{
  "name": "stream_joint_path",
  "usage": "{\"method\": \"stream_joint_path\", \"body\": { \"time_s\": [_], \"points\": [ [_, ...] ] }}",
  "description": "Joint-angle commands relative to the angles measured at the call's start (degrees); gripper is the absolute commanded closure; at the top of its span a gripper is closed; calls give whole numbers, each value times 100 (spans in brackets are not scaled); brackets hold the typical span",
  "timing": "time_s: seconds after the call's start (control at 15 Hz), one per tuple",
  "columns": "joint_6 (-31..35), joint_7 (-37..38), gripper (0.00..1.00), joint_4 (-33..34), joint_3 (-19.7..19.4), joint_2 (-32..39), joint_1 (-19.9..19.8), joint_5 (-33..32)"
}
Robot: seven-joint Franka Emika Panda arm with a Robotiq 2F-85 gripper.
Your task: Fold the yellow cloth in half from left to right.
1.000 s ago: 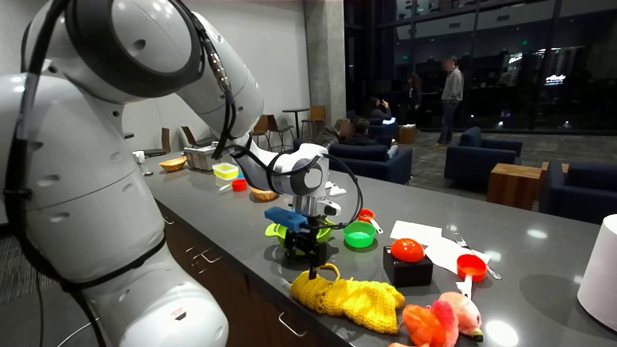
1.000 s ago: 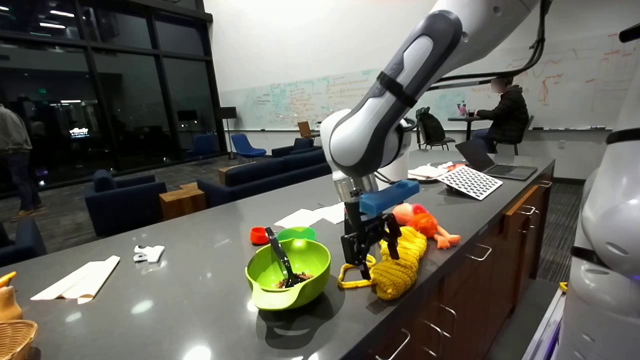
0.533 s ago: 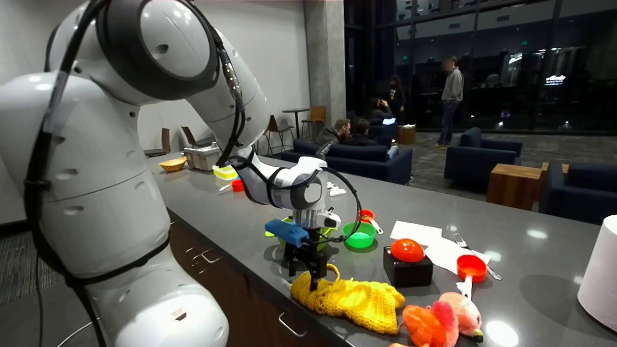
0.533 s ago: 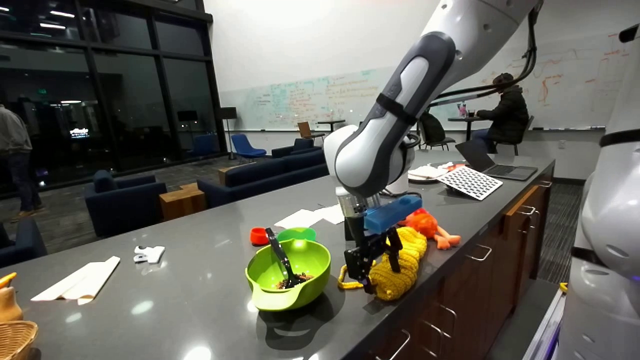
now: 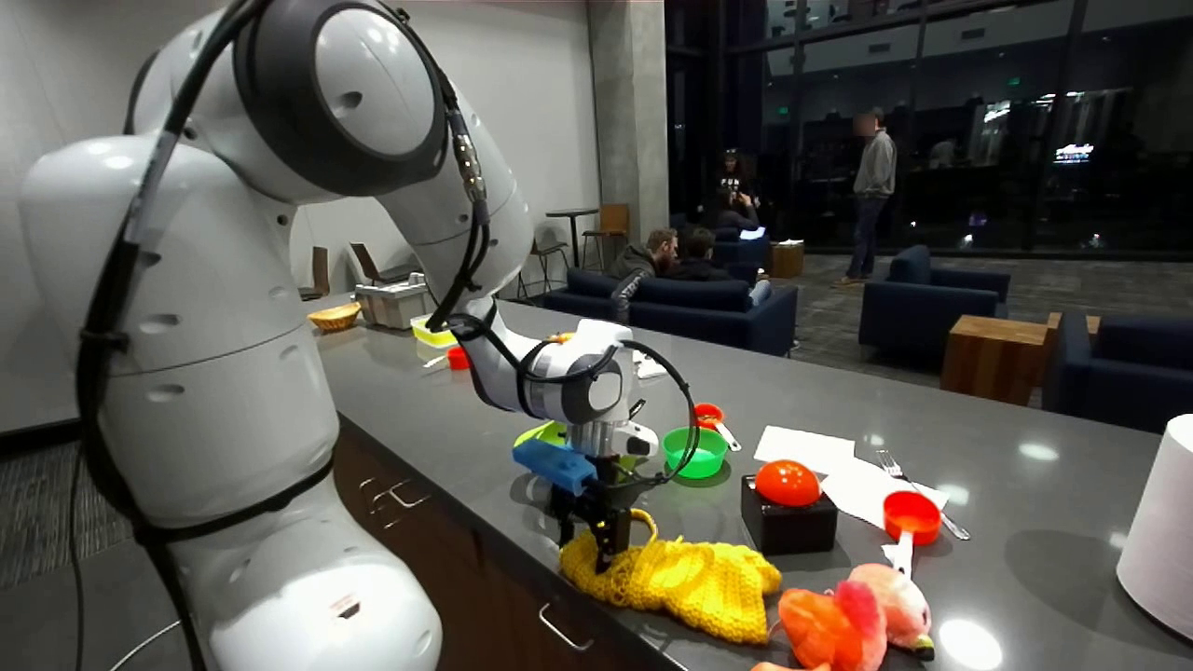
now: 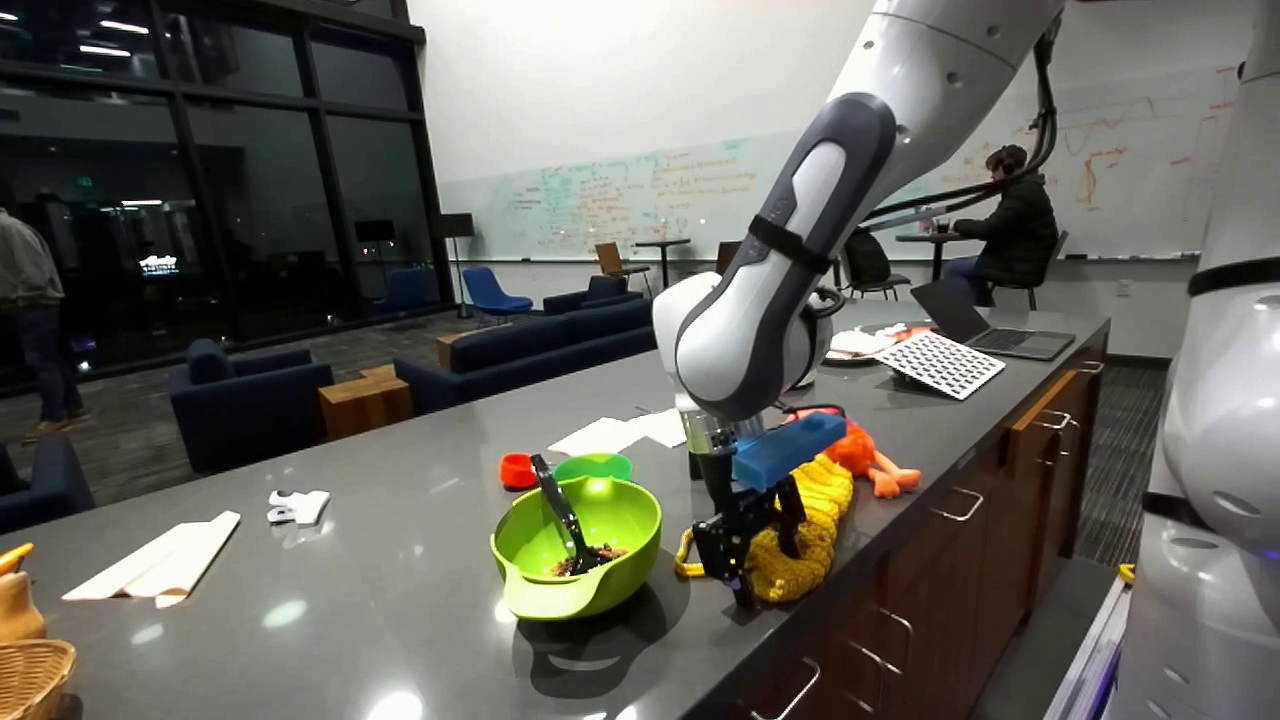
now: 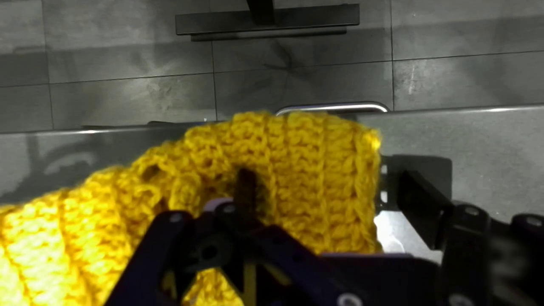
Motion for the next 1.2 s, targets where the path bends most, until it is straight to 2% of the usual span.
{"method": "stream_joint_path", "body": {
  "time_s": [0.0, 0.13, 0.4, 0.53, 0.8, 1.13],
  "points": [
    [145, -38, 43, -80, -26, -17, 42, -76],
    [103, -48, 55, -22, -19, -31, 52, -106],
    [34, -237, 87, 137, 6, -123, 88, -49],
    [-61, -337, 100, 259, 32, -182, 116, -44],
    [-286, -626, 98, 476, 5, -401, 135, 52],
    [-584, -1151, 97, 502, -246, -969, -1, 410]
  ]
}}
